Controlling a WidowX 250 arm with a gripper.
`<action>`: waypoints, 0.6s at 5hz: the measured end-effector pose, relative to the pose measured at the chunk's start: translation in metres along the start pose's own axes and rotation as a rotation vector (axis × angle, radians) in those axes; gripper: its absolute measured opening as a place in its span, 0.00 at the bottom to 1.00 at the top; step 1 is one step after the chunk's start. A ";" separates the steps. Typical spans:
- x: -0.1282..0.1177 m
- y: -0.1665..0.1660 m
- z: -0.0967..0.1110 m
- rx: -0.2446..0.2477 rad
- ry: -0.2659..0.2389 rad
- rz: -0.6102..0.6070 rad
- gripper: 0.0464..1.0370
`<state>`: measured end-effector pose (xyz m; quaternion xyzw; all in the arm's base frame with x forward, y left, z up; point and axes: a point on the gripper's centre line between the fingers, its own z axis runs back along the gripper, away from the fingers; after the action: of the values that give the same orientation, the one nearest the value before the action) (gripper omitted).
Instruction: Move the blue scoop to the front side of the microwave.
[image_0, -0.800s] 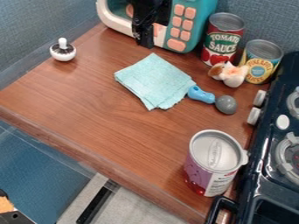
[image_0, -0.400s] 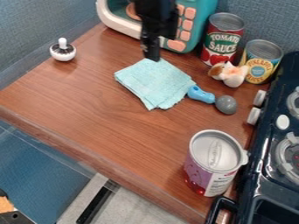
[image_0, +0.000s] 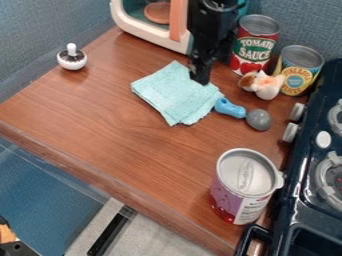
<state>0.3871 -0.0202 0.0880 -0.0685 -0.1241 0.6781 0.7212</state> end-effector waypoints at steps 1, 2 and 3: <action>-0.014 0.005 -0.019 0.015 0.008 -0.005 0.96; -0.022 0.007 -0.038 0.047 0.026 -0.016 0.96; -0.028 0.004 -0.055 0.073 0.042 -0.030 0.96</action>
<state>0.3965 -0.0441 0.0313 -0.0543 -0.0853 0.6696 0.7358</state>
